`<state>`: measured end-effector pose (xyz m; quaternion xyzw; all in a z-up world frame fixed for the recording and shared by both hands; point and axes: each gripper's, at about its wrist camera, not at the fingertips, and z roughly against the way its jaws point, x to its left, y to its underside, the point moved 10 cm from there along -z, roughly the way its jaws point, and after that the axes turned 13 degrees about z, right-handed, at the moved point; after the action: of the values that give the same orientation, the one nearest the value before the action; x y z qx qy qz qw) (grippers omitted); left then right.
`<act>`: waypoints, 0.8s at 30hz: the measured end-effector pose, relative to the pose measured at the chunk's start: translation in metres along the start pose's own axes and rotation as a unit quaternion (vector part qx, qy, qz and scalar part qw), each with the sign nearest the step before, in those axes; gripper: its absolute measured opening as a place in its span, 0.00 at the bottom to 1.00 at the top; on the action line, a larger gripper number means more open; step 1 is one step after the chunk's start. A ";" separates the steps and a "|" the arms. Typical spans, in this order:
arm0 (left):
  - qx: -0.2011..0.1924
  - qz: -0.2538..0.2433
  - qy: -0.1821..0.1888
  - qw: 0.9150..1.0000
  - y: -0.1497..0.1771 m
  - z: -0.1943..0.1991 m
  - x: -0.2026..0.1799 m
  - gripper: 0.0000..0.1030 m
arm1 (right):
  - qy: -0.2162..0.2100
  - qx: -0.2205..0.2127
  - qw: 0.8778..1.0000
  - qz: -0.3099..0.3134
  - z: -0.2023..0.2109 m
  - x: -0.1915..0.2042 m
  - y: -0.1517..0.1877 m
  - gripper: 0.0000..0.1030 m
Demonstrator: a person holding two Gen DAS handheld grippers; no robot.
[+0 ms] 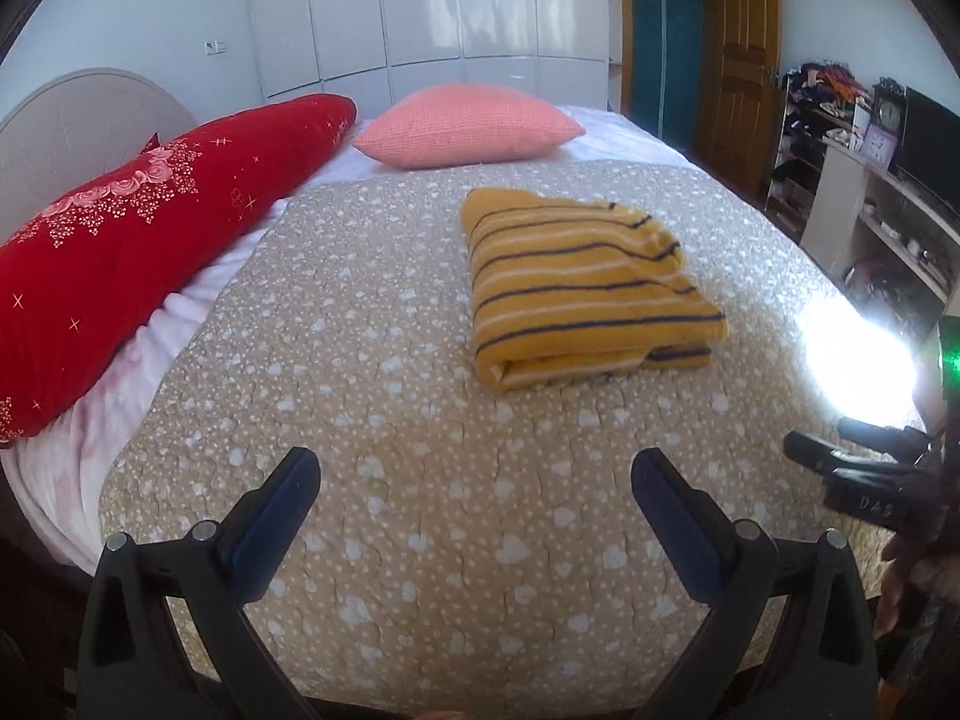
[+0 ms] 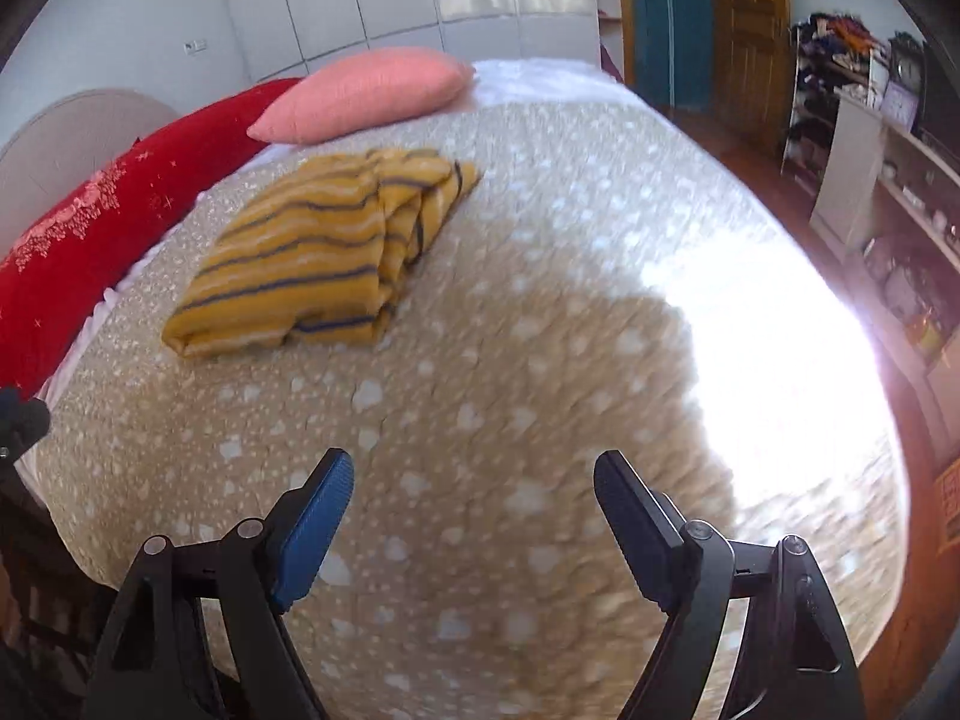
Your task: Fold small clothes
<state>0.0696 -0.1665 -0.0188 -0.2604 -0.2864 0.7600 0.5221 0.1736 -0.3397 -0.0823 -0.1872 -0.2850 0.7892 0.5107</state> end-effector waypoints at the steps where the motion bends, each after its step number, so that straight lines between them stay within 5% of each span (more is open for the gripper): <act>1: 0.002 -0.001 -0.002 1.000 0.002 -0.002 0.001 1.00 | -0.009 0.000 1.000 -0.002 -0.003 0.008 0.002 0.84; 24: 0.061 0.005 -0.007 0.998 0.028 -0.035 0.011 1.00 | 0.008 0.007 1.000 0.017 -0.019 0.039 0.008 0.84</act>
<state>0.0727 -0.1588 -0.0640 -0.2245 -0.2417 0.7802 0.5315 0.1629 -0.3021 -0.1021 -0.1949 -0.2722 0.7982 0.5008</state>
